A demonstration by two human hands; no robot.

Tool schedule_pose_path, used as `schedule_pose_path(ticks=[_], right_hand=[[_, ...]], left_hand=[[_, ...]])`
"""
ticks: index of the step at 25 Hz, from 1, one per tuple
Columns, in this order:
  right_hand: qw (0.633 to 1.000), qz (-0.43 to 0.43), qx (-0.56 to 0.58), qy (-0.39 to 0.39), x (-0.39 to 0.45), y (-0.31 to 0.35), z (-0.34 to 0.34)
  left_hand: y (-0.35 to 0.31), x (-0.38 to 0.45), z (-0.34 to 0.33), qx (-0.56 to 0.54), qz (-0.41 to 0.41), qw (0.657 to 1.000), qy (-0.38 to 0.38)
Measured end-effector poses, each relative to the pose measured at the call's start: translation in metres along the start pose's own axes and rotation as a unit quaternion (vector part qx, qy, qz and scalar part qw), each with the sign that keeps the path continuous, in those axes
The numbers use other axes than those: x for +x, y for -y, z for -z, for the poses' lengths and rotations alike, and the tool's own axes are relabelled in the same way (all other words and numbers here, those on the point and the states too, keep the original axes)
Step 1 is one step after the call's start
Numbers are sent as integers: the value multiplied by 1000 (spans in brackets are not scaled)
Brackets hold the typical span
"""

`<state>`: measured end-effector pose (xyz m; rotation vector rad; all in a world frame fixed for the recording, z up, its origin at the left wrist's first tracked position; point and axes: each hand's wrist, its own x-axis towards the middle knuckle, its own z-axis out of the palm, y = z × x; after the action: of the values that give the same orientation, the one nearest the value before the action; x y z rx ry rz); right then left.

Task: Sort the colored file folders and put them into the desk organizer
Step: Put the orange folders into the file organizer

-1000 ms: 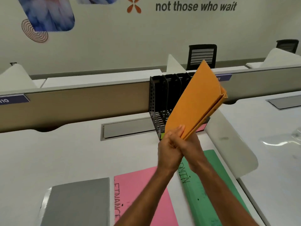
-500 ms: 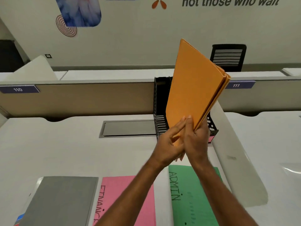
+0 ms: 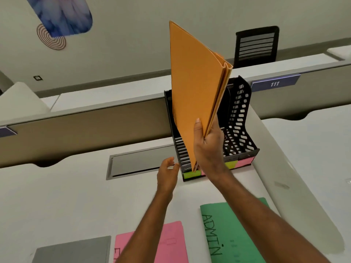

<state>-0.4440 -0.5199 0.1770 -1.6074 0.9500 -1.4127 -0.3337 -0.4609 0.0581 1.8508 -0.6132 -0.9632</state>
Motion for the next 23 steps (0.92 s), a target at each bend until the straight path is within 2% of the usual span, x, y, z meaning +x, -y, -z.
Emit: schedule_pose_path(ticks=[5, 10, 16, 18, 23], right_hand=[[1000, 13, -16, -4, 19, -44, -28], [999, 10, -14, -30, 22, -79, -44], [991, 48, -25, -120, 34, -93, -51], [993, 29, -36, -108, 31, -100, -48], [982, -67, -171, -41, -4, -116, -40]], left_hand=[[20, 42, -20, 11, 17, 999, 26], [35, 59, -32, -21, 8, 1000, 10], [39, 60, -37, -41, 21, 999, -4], [39, 60, -39, -45, 25, 999, -1], [40, 55, -42, -67, 29, 997, -2]])
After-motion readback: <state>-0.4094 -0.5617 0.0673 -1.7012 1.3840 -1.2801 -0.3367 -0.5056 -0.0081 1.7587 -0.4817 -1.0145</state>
